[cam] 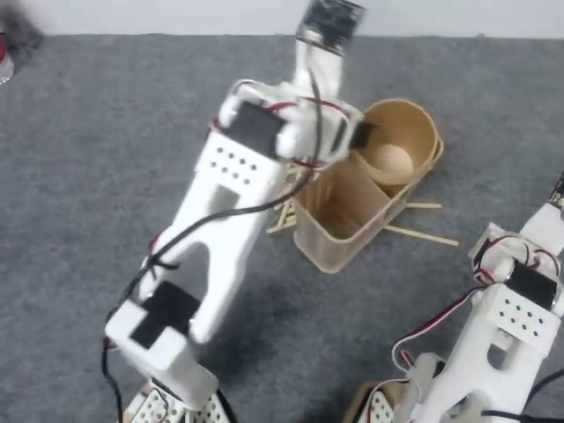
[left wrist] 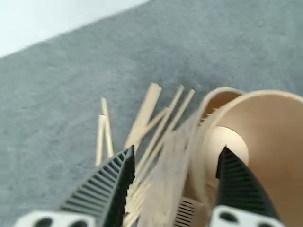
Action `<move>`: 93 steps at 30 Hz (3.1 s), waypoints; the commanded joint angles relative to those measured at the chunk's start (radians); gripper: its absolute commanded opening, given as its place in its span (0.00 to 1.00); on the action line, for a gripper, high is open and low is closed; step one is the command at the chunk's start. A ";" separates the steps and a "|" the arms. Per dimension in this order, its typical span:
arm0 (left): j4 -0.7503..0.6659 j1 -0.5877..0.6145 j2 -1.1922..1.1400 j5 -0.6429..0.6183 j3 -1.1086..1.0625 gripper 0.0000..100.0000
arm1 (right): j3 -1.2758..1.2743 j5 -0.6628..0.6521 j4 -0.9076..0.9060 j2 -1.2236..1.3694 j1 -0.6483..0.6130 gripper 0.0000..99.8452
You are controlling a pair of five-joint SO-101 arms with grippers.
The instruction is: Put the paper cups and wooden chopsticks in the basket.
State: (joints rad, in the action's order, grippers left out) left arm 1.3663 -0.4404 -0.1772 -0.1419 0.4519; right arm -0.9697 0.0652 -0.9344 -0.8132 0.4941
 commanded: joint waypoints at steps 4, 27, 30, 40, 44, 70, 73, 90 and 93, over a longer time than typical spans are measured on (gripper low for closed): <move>-0.026 -0.066 -0.143 0.017 0.022 0.27 | 0.006 -0.017 0.018 -0.025 -0.012 0.01; 0.388 0.052 -0.078 0.305 0.278 0.01 | 0.006 -0.017 0.018 -0.022 -0.015 0.01; 0.391 0.098 -0.037 0.316 0.243 0.01 | 0.006 -0.017 0.018 -0.019 -0.015 0.01; 0.391 0.405 0.198 0.431 0.108 0.01 | 0.006 -0.017 0.018 -0.018 -0.015 0.01; 0.390 0.482 0.282 0.489 -0.004 0.01 | 0.006 -0.017 0.018 -0.018 -0.015 0.01; 0.308 0.709 0.104 0.549 -0.028 0.07 | -0.037 -0.058 0.061 -0.025 -0.041 0.01; 0.307 0.695 0.083 0.546 -0.027 0.21 | -0.037 -0.058 0.059 -0.025 -0.041 0.01; 0.158 0.838 0.026 0.637 0.111 0.22 | -0.037 -0.058 0.059 -0.024 -0.044 0.01; 0.143 0.867 0.028 0.667 0.116 0.22 | -0.037 -0.058 0.059 -0.022 -0.044 0.01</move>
State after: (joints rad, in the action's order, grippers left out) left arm 1.5397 0.3882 -0.1603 0.4841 0.5301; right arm -1.0188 0.0253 -0.8838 -0.8132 0.4603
